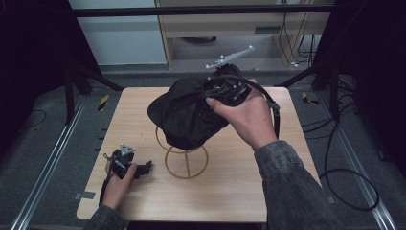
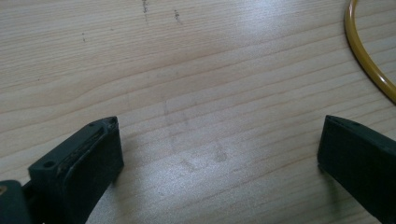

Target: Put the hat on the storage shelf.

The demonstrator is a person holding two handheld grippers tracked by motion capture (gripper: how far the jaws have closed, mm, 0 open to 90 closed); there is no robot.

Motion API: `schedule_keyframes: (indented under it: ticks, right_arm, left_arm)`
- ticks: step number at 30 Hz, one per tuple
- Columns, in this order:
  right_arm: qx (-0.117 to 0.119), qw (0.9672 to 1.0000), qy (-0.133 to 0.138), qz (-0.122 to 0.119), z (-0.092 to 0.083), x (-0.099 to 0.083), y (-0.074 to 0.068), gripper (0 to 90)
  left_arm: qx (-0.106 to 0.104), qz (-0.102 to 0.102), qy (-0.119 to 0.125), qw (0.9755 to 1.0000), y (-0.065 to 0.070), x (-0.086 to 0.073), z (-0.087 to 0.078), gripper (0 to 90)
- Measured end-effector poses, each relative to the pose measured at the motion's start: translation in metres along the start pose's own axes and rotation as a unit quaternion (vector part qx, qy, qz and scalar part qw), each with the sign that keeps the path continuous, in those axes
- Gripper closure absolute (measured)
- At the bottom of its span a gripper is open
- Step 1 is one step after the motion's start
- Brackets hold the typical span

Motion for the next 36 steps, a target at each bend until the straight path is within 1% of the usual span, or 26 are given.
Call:
schedule_keyframes:
  ticks: [6, 12, 21, 36]
  right_arm:
    - [0.006, 1.0000, -0.005, -0.005, 0.010, 0.001, -0.004, 86.6]
    - [0.009, 0.9999, -0.010, -0.005, 0.013, 0.002, -0.005, 86.6]
    - [0.019, 0.9995, -0.023, -0.003, 0.025, -0.006, -0.007, 86.4]
    - [0.021, 0.9987, -0.047, -0.005, 0.032, -0.011, -0.011, 86.2]
  left_arm:
    - [0.000, 0.000, 0.000, 1.0000, 0.000, 0.000, 0.000, 0.0]
    - [-0.001, 0.001, 0.000, 1.0000, 0.000, 0.000, 0.000, 0.0]
    - [-0.002, 0.002, 0.000, 1.0000, 0.000, 0.000, 0.000, 0.0]
    - [-0.002, 0.002, 0.000, 1.0000, 0.000, 0.000, 0.000, 0.0]
Point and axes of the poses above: each handheld gripper's, and its own axes: z roughly forward along the jaws, x roughly out of its top, y roughly to its right, the point moved 6 cm from there along z, roughly forward along the jaws, and after that the axes turned 14 degrees about -y, right-handed, at the moved point
